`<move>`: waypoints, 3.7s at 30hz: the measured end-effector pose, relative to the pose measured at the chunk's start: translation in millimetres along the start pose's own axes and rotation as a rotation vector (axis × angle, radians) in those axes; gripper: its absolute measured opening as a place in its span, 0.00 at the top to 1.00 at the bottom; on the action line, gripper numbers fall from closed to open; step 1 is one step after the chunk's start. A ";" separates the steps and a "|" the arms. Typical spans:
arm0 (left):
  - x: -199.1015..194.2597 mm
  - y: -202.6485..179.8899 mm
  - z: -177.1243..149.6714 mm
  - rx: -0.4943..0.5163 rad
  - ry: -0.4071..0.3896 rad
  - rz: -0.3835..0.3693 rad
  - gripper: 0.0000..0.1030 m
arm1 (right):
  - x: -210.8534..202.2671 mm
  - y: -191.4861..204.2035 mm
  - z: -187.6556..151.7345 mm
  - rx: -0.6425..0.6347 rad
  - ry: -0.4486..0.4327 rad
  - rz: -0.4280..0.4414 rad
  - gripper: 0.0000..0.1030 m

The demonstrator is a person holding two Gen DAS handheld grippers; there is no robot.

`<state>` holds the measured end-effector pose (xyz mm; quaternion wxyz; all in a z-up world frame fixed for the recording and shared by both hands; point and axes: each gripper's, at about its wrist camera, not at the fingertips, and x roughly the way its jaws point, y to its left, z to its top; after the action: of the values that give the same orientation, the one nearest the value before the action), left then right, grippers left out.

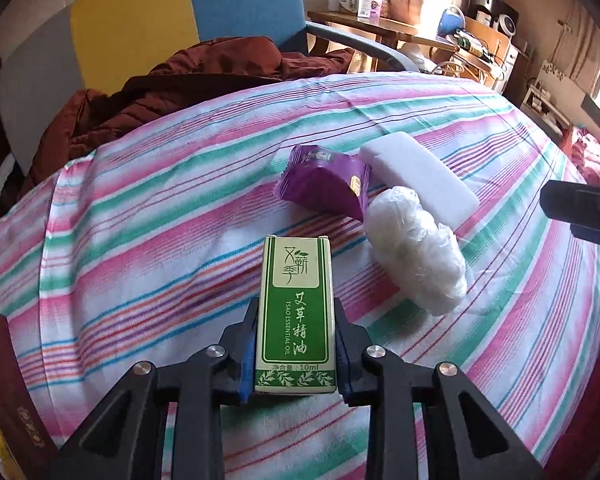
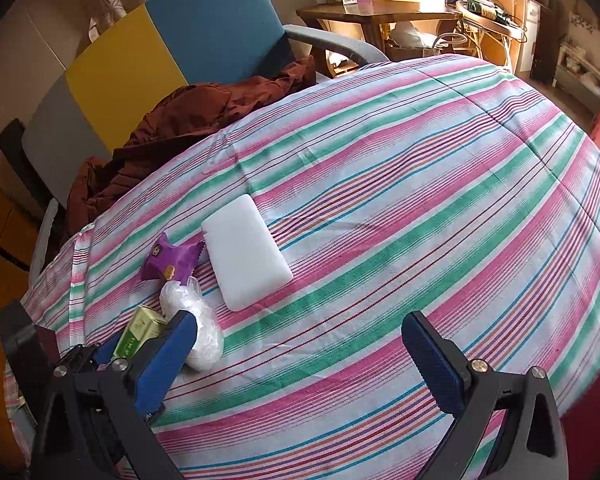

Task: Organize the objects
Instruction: 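Grasp the green box with the left tool, then hold the green box in the left tool while the right tool grasps the white block, then carry the green box and white block toward the gold tray with both tools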

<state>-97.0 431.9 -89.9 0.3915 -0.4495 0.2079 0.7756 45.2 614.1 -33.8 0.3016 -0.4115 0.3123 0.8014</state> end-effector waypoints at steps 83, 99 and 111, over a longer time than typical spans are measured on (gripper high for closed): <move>-37.0 2.0 -83.8 -0.031 -0.182 0.031 0.70 | 44.3 88.2 -55.5 -0.527 0.258 -0.008 0.44; -41.6 -2.6 -89.7 -0.010 -0.192 0.084 0.70 | 45.6 63.2 -32.2 -0.396 0.147 -0.084 0.43; -43.1 -4.4 -92.8 0.001 -0.198 0.115 0.70 | 45.5 64.6 -38.4 -0.454 0.128 -0.134 0.41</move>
<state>-31.4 354.0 -100.0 0.3652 -0.3578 0.1938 0.8373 -6.3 555.4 -74.0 0.2335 -0.5386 0.1147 0.8014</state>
